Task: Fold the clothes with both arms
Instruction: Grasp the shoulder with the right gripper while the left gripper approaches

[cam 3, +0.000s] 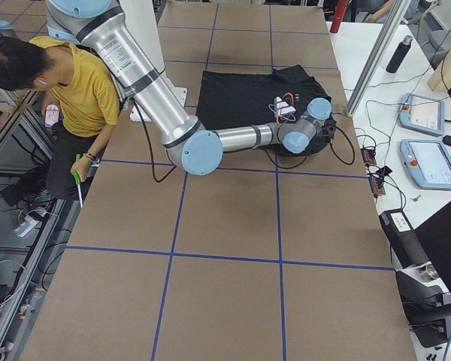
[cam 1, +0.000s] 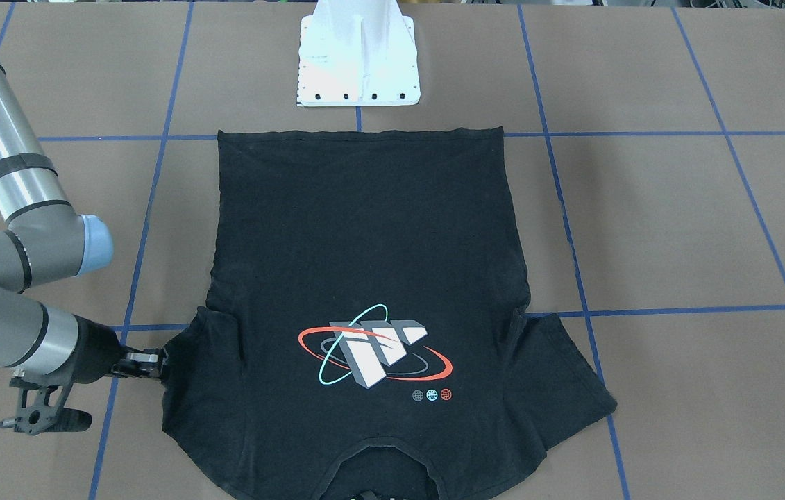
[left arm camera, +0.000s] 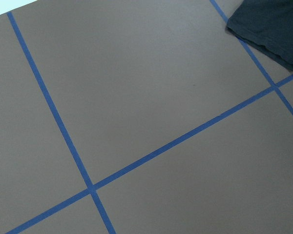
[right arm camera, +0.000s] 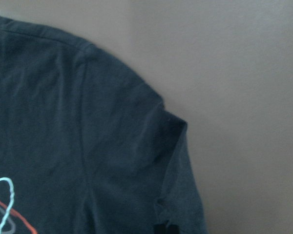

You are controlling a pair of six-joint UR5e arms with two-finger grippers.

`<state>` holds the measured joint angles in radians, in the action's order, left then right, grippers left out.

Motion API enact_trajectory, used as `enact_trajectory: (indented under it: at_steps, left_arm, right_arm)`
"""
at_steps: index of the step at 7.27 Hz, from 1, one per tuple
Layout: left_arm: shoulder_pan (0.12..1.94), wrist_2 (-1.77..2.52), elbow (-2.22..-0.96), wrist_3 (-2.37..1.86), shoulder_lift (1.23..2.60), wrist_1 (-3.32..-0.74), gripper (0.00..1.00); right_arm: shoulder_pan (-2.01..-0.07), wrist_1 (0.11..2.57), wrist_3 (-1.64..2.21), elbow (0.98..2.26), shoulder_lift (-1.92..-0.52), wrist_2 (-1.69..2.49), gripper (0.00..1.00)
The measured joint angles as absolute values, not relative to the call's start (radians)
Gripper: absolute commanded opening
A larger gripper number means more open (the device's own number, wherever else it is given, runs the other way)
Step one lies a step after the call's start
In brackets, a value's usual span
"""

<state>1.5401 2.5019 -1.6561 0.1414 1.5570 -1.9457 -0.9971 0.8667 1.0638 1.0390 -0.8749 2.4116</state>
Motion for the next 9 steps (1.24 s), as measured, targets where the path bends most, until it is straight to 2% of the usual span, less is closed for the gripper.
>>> enact_trajectory:
  at_steps: [2,5,6,7,9]
  left_arm:
    - [1.540,2.503,-1.657,0.141,1.557,-1.945,1.00]
    - [1.540,2.503,-1.659,0.140,1.557,-1.945,1.00]
    - [1.540,2.505,-1.658,0.138,1.558,-1.945,1.00]
    - [1.538,2.507,-1.656,0.107,1.570,-1.945,1.00]
    - [1.468,2.509,-1.648,-0.070,1.669,-1.943,1.00]
  right_arm:
    - [-0.931,0.871,1.154,1.034,-0.811,2.359,0.00]
    - [-0.886,0.870,1.201,0.892,-0.683,2.291,0.00]
    - [-0.882,0.870,1.202,0.855,-0.657,2.280,0.92]
    - [-0.875,0.869,1.202,0.834,-0.642,2.265,1.00]
    - [-0.863,0.867,1.205,0.826,-0.629,2.235,1.00]
